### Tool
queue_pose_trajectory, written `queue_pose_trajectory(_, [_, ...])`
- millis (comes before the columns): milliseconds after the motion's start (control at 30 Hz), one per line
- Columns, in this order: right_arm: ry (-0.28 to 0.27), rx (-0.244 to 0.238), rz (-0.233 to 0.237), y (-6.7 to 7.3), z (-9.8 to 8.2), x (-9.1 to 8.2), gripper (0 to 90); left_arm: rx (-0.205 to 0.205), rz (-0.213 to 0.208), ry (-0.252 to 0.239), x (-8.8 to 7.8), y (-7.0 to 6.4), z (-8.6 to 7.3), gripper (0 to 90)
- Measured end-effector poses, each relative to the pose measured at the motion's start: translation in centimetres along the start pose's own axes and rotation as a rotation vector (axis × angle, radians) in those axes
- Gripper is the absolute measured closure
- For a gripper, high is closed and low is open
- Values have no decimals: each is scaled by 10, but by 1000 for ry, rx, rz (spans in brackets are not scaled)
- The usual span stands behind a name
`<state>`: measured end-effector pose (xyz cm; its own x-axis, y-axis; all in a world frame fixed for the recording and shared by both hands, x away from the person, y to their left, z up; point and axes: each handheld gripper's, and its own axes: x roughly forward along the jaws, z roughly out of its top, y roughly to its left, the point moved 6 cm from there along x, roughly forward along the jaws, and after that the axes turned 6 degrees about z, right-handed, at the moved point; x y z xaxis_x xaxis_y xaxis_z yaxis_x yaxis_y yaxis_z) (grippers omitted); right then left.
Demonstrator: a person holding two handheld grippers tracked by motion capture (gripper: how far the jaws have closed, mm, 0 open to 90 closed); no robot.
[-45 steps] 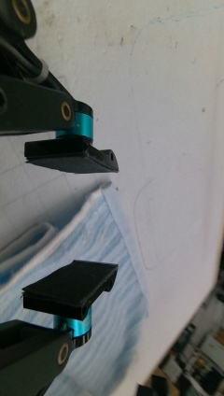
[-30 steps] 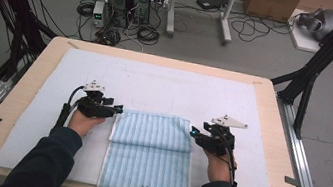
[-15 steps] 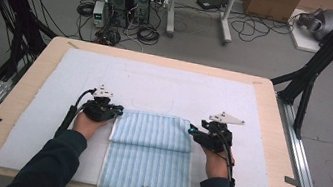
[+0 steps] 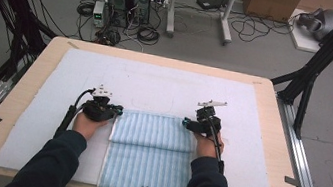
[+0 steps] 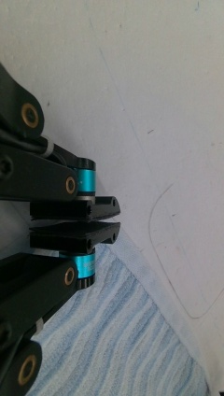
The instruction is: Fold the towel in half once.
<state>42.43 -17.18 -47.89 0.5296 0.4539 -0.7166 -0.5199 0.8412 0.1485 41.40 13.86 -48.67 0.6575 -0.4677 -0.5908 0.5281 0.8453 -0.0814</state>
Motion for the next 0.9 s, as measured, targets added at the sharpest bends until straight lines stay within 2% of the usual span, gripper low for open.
queue_pose_trajectory(67, [16, -6, -5, -1, -2, 5, 498, -5, -2, -1, 0, 0, 0, 855])
queue_pose_trajectory(300, [16, -41, -15, -2, -1, 4, 591, 0, 4, 2, 0, -1, 0, 855])
queue_pose_trajectory(367, [20, -69, -8, 1, -1, 5, 670, 1, 2, 3, 0, -1, 0, 855])
queue_pose_trajectory(467, [33, -137, 10, 8, -1, 6, 828, -5, -1, 3, 0, -1, 0, 855])
queue_pose_trajectory(600, [35, -169, -5, 11, 0, 5, 843, -27, -3, -1, -3, 2, 1, 856])
queue_pose_trajectory(767, [-43, -170, 9, 15, 7, -8, 842, -71, -24, -75, -19, 5, 12, 856])
queue_pose_trajectory(900, [-89, -186, 27, 21, 8, -24, 840, -78, -53, -107, -32, 2, 18, 856])
